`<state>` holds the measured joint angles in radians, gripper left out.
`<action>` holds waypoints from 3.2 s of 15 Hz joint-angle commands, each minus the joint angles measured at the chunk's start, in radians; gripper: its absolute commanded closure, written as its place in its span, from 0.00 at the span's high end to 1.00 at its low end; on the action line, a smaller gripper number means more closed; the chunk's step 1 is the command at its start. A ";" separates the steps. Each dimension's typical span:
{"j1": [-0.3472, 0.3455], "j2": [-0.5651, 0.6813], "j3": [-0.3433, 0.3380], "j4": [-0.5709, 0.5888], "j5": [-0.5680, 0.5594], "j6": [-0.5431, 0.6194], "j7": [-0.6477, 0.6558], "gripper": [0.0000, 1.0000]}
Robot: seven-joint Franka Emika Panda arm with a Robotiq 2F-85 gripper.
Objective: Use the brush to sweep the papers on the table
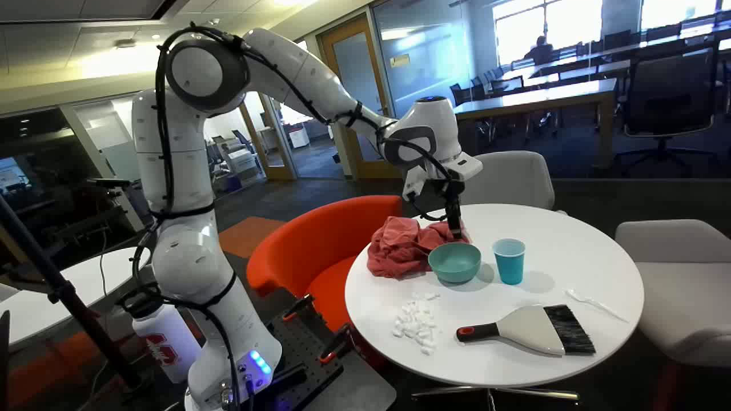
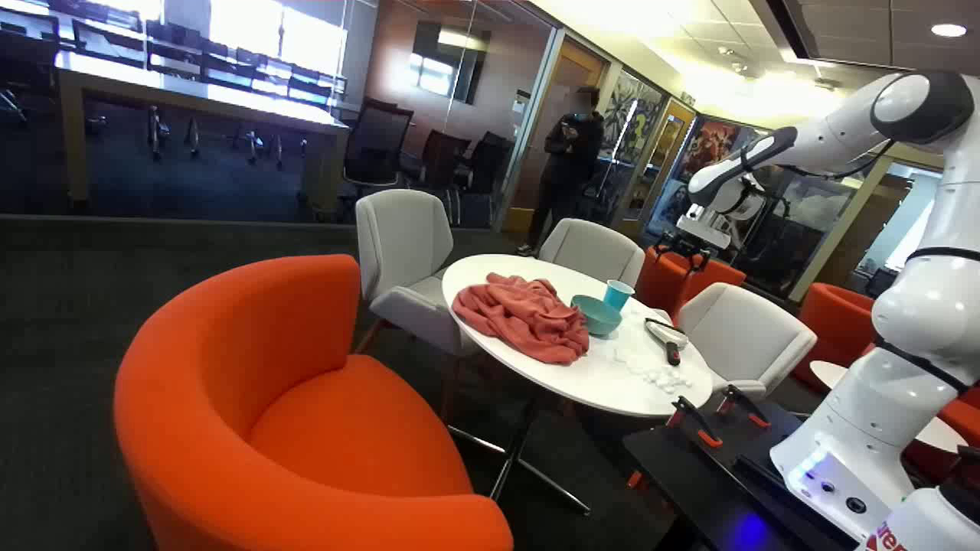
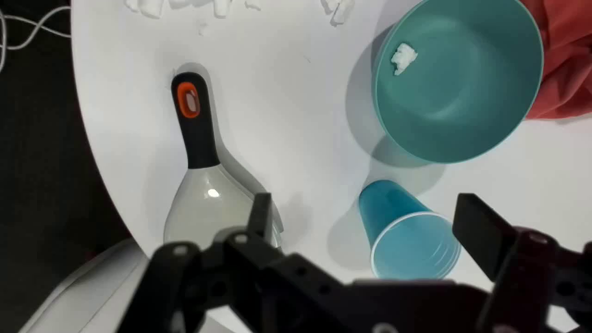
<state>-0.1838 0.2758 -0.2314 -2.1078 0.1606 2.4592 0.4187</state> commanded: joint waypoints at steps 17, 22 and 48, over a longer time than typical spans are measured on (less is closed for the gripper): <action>-0.012 0.017 -0.006 -0.139 -0.006 0.236 -0.080 1.00; 0.006 0.173 -0.026 -0.205 0.007 0.571 -0.066 1.00; 0.105 0.356 -0.078 -0.292 0.175 1.011 -0.119 1.00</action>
<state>-0.0911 0.5869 -0.3193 -2.4554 0.2879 3.4700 0.3361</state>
